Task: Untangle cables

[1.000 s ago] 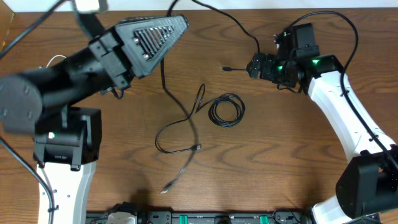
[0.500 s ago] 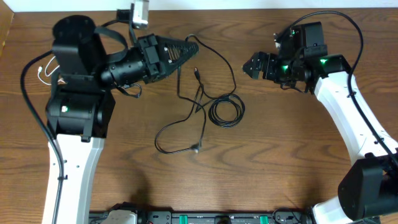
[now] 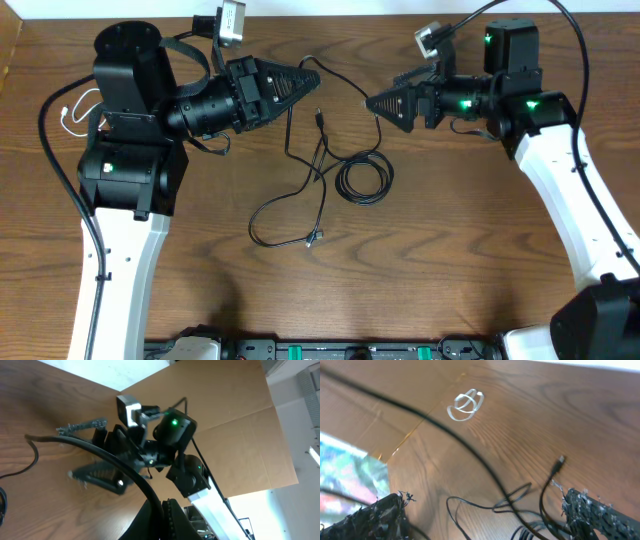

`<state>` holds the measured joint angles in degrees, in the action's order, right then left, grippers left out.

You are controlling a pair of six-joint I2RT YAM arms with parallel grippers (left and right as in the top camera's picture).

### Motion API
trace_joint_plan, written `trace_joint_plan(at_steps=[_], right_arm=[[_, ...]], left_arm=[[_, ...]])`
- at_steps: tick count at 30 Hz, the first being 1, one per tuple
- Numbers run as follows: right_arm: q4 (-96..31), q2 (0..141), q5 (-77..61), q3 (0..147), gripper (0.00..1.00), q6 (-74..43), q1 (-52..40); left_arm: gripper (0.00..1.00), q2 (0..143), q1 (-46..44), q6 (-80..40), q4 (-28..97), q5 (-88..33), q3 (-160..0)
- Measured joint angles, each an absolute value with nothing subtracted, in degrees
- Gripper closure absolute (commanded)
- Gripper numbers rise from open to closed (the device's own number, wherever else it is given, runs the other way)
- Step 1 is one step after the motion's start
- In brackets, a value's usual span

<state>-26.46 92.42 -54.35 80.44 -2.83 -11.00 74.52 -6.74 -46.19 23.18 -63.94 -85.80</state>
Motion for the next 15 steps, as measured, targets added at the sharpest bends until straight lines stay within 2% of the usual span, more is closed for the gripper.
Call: trace_joint_plan(at_steps=[4,7,9,15], right_arm=[[-27.4,91.9,-55.3,80.4,0.01,2.7,-13.7],[-28.7,91.9,-52.6,80.4,0.07,5.8,-16.6],[-29.3,91.9,-48.2,80.4,0.09,7.1,-18.5],[-29.3,91.9,-34.2,80.4,0.08,7.7,-20.6]], left_arm=[[0.92,74.5,-6.8,-46.5,23.2,-64.0,-85.8],[0.92,74.5,-7.2,-46.7,23.2,-63.9,-85.8],[0.93,74.5,-7.8,-46.8,23.2,-63.9,-85.8],[0.92,74.5,-9.6,-47.3,23.2,-64.0,-85.8]])
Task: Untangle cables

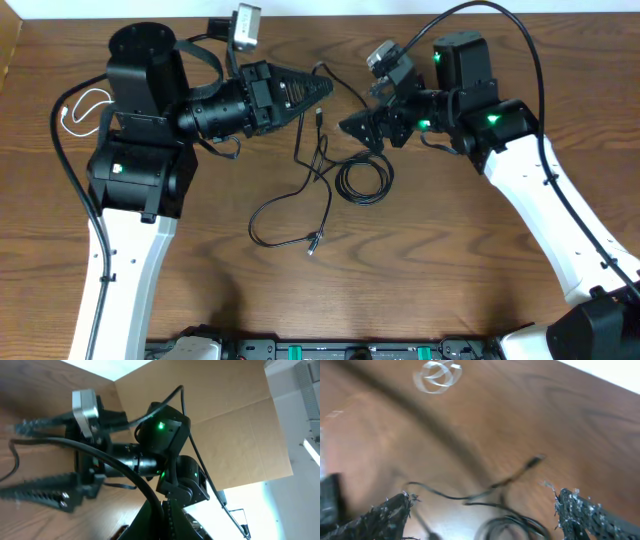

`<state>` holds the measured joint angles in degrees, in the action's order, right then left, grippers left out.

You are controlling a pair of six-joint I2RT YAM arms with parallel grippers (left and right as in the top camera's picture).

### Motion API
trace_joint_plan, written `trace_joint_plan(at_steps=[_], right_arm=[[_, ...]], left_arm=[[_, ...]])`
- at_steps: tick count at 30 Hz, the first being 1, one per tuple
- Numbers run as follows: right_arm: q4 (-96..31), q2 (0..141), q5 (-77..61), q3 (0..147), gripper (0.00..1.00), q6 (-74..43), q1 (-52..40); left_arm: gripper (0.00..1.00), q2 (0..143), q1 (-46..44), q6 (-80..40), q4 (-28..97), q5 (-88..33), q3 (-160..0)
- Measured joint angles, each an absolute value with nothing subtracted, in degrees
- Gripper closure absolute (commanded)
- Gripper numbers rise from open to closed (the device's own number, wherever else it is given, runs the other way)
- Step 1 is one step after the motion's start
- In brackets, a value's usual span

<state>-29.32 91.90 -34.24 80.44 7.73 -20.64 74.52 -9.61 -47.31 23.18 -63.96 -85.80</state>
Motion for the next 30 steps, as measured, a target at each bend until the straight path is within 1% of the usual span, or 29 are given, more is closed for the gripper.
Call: trace_joint_plan(at_steps=[2,6,9,11,18,19,20,23,26,27,30], right_arm=[[-29.3,91.9,-30.3,80.4,0.05,7.7,-20.6],[-29.3,91.9,-26.8,80.4,0.08,7.6,-20.6],[-29.3,91.9,-26.9,80.4,0.24,7.7,-20.6],[-29.3,91.9,-27.9,80.4,0.31,7.7,-20.6],[-29.2,92.6,-29.2,80.4,0.37,7.6,-22.0],[-29.2,92.8,-29.4,80.4,0.39,7.6,-22.3],[-29.2,93.0,-29.8,80.4,0.44,7.5,-22.7],[-29.0,93.3,-30.4,80.4,0.64,7.3,-23.6],[-28.8,93.4,-30.7,80.4,0.94,7.6,-23.9],[-28.7,93.4,-30.6,80.4,0.99,7.2,-23.9],[-27.7,93.4,-30.7,80.4,0.99,6.3,-23.9]], left_arm=[[0.93,74.5,-9.6,-48.1,23.2,-63.9,-85.8],[0.93,74.5,-9.6,-48.4,23.2,-64.0,-85.8],[0.92,74.5,-9.6,-48.7,23.2,-64.0,-85.8],[0.93,74.5,-9.6,-49.0,23.2,-63.9,-85.8],[0.93,74.5,-9.6,-50.3,23.2,-64.0,-85.8],[0.92,74.5,-9.6,-50.5,23.2,-64.0,-85.8],[0.93,74.5,-9.6,-50.8,23.2,-64.0,-85.8],[0.93,74.5,-9.6,-51.0,23.2,-63.9,-85.8],[0.92,74.5,-9.6,-51.1,23.2,-63.9,-85.8],[0.93,74.5,-9.6,-51.1,23.2,-63.9,-85.8],[0.93,74.5,-9.6,-51.1,23.2,-63.9,-85.8]])
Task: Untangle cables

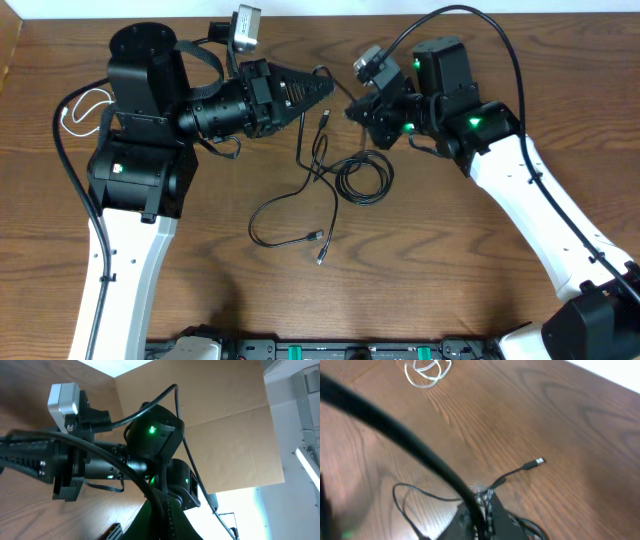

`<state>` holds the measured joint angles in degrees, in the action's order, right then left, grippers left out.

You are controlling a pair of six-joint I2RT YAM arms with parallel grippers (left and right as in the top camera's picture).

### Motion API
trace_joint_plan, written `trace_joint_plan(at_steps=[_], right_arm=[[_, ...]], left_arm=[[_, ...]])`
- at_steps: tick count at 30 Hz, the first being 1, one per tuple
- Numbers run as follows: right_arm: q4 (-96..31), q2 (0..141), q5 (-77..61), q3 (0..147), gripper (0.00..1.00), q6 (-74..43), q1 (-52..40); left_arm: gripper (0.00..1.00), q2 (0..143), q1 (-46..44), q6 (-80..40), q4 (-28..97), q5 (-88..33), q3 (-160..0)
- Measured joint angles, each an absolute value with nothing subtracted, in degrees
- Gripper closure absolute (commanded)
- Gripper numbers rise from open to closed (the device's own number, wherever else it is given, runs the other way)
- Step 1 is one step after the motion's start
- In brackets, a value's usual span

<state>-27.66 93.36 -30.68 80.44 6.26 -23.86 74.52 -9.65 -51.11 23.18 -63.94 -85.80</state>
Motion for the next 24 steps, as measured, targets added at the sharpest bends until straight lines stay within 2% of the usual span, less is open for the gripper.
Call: trace_joint_plan(at_steps=[2,5,7,8,10,14,17,24], right_arm=[[-27.2,93.4,-30.7,80.4,0.99,5.3,-23.9],[-27.2,93.3,-30.7,80.4,0.99,4.4,-23.9],[-27.5,93.0,-30.4,80.4,0.99,3.9,-23.9],[-27.7,92.6,-30.0,80.4,0.99,3.7,-23.9],[-28.6,91.2,-28.6,80.4,0.99,3.5,-23.9],[-30.4,86.5,-25.0,80.4,0.99,3.4,-23.9],[-31.9,83.6,-23.3,80.4,0.99,3.8,-23.9],[-32.8,83.0,-22.9,80.4,0.99,6.1,-23.9]], left_arm=[[0.92,74.5,-9.6,-50.6,23.2,-63.9,-85.8],[0.77,74.5,-9.6,-48.2,23.3,-63.8,-85.8],[0.60,74.5,-9.6,-45.4,24.3,-62.7,-85.8],[0.58,74.5,-9.6,-43.4,25.9,-61.6,-85.8],[0.55,74.4,-9.7,-39.4,32.1,-56.9,-85.9],[0.41,74.4,-9.7,-35.0,40.9,-45.1,-85.8],[0.24,74.4,-9.6,-31.8,40.1,-39.9,-85.8],[0.23,73.4,-9.6,-27.5,35.7,-35.8,-85.9]])
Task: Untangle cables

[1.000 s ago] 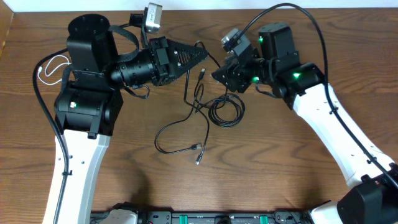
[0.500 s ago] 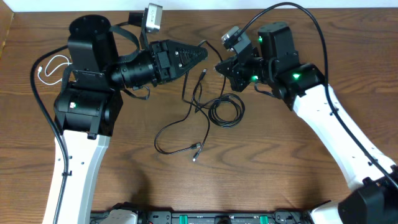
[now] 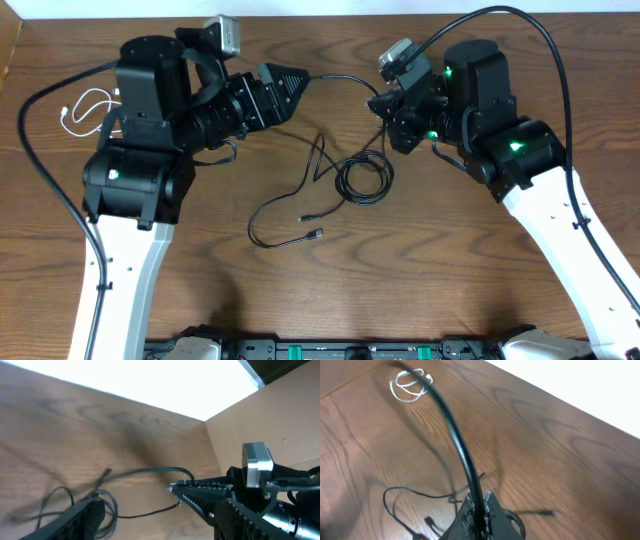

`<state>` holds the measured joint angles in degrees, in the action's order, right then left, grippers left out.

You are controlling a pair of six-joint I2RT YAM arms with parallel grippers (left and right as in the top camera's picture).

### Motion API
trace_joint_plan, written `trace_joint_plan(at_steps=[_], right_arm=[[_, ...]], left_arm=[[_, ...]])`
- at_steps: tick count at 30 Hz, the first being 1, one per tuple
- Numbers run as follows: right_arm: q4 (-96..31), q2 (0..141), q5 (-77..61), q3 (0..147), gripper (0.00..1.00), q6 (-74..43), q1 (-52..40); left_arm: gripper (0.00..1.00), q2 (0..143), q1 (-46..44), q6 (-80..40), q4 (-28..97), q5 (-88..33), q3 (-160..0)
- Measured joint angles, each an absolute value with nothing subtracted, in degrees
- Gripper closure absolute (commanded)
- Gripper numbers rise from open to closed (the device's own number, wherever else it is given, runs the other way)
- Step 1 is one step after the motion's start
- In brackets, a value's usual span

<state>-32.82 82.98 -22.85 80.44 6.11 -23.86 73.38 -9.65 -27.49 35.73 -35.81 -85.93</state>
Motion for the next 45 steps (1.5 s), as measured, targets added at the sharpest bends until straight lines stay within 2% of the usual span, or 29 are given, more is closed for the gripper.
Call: trace_joint_plan(at_steps=[7,10,13,17,26,31,35,40,44,45], right_arm=[[-29.0,83.0,-28.9,80.4,0.99,6.4,-23.8],[-28.4,83.0,-30.2,80.4,0.99,4.9,-23.8],[-27.8,83.0,-31.8,80.4,0.99,3.8,-23.8],[-27.3,83.0,-34.2,80.4,0.99,2.4,-23.8],[-24.4,83.0,-35.2,80.4,0.99,-4.0,-23.9],[-24.3,83.0,-35.2,80.4,0.99,-6.4,-24.4],[-24.2,83.0,-35.2,80.4,0.99,-7.2,-26.1],[-24.1,83.0,-34.5,80.4,0.99,-8.4,-27.1],[-23.2,83.0,-34.0,80.4,0.99,-8.8,-27.7],[-23.1,83.0,-34.0,80.4,0.99,-8.9,-27.9]], left_arm=[[0.23,72.7,-11.6,-16.9,39.4,-34.7,-86.5],[0.23,72.7,-13.3,-17.7,39.3,-34.1,-86.5],[0.23,72.7,-14.1,-24.2,37.1,-33.9,-86.6],[0.07,72.9,-14.2,-35.0,35.9,-32.2,-86.6],[0.05,75.5,-16.1,-64.1,35.9,-30.9,-86.6],[0.13,76.9,-16.5,-74.0,34.1,-30.1,-86.6],[0.14,77.4,-16.5,-80.2,32.7,-29.6,-86.6],[0.32,77.4,-16.5,-85.1,30.7,-29.4,-86.6],[0.35,77.4,-16.5,-86.8,30.7,-28.0,-86.6],[0.38,77.4,-16.5,-87.0,30.7,-27.9,-86.6]])
